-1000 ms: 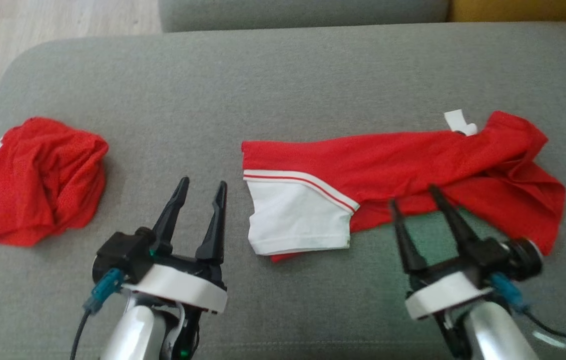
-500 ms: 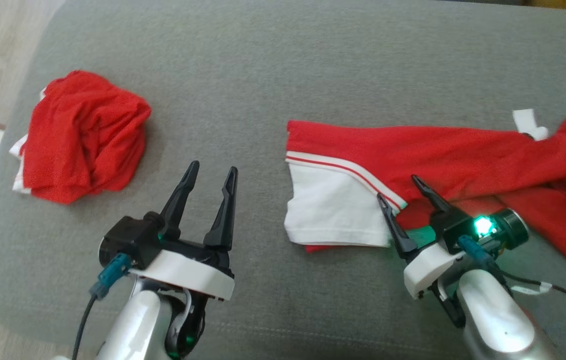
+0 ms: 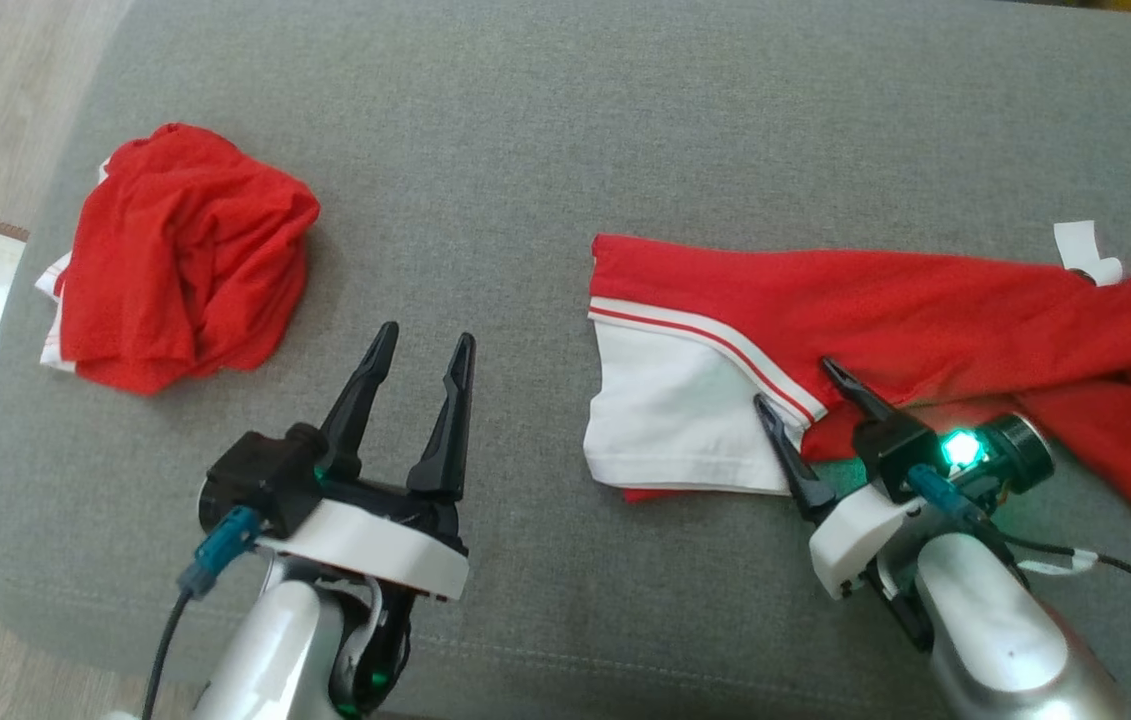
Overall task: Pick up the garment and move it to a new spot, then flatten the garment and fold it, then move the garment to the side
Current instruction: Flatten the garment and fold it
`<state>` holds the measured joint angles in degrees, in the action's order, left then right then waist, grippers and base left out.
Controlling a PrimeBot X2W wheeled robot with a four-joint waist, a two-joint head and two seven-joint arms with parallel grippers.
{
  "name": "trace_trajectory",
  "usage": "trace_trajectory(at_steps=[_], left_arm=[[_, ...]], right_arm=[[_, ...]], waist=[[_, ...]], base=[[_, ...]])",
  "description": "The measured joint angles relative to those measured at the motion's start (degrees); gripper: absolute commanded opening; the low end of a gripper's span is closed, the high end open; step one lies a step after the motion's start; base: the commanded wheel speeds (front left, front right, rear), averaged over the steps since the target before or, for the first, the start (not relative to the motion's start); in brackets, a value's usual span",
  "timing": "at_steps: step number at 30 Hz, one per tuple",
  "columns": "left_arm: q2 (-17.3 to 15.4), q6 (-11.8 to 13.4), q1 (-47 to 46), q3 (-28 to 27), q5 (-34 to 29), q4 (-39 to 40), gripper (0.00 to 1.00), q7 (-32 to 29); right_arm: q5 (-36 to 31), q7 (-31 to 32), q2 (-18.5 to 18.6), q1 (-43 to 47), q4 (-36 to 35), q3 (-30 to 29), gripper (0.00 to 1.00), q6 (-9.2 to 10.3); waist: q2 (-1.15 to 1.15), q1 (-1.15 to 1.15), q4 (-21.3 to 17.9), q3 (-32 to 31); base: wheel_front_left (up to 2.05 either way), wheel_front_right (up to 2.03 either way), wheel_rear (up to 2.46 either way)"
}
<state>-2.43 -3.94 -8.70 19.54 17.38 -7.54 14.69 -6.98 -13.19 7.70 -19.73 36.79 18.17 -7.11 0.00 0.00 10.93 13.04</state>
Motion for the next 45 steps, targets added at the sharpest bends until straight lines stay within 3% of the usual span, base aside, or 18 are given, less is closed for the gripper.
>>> trace_trajectory(at_steps=[1, 3, 10, 18, 28, 36, 37, 41, 45], left_arm=[[0.00, 0.00, -0.02, 0.01, 0.00, 0.00, 1.00, 0.00], [0.00, 0.00, -0.05, 0.08, 0.00, 0.02, 1.00, 0.00], [0.00, 0.00, -0.15, 0.37, -0.15, 0.01, 1.00, 0.00], [0.00, 0.24, -0.14, 0.47, -0.14, -0.05, 1.00, 0.00], [0.02, 0.42, -1.86, 2.12, 1.05, 0.24, 1.00, 0.00], [0.04, 0.49, -4.14, 3.86, 2.45, 0.48, 1.00, 0.00], [0.05, 0.49, -4.52, 3.90, 2.55, 0.49, 1.00, 0.00], [0.07, 0.51, -5.89, 3.97, 2.63, 0.57, 1.00, 0.00], [0.05, 0.98, -6.07, 3.89, 2.63, 0.56, 1.00, 0.00]], right_arm=[[-0.01, 0.00, -0.01, -0.21, 0.14, 0.01, 1.00, 0.00], [-0.03, 0.00, -0.01, -0.71, 0.63, 0.01, 0.00, 0.00], [-0.03, -0.43, 0.00, -2.04, -0.42, -0.30, 0.00, 0.00], [5.03, 1.66, 1.01, -3.88, -6.49, -1.47, 0.00, 0.00], [16.14, 12.93, 8.70, -13.33, -11.99, -0.46, 0.00, 0.00], [23.35, 21.86, 15.15, -26.37, -4.70, 1.75, 0.02, 0.00], [23.97, 23.40, 15.70, -28.17, -2.63, 1.88, 1.00, 0.00], [21.79, 24.62, 17.85, -34.28, 5.50, 1.59, 1.00, 0.00], [16.66, 19.57, 17.49, -39.78, 12.34, -4.37, 1.00, 0.00]], waist=[[0.00, 0.00, -0.05, 0.05], [0.00, 0.00, -0.12, 0.20], [0.00, 0.00, -0.14, 0.27], [0.00, 0.00, -0.31, -0.29], [0.00, 0.00, 1.02, 1.38], [0.00, 0.00, 3.80, 5.10], [0.00, 0.00, 4.20, 5.60], [0.00, 0.00, 5.48, 7.24], [0.00, 0.00, 5.42, 7.54]], base=[[0.00, 0.00, 0.00], [0.00, 0.00, 0.00], [0.00, 0.00, 0.00], [0.00, 0.00, 0.00], [0.00, 0.00, 0.00], [0.00, 0.00, 0.00], [0.00, 0.00, 0.00], [0.00, 0.00, 0.00], [0.00, 0.00, 0.00]])
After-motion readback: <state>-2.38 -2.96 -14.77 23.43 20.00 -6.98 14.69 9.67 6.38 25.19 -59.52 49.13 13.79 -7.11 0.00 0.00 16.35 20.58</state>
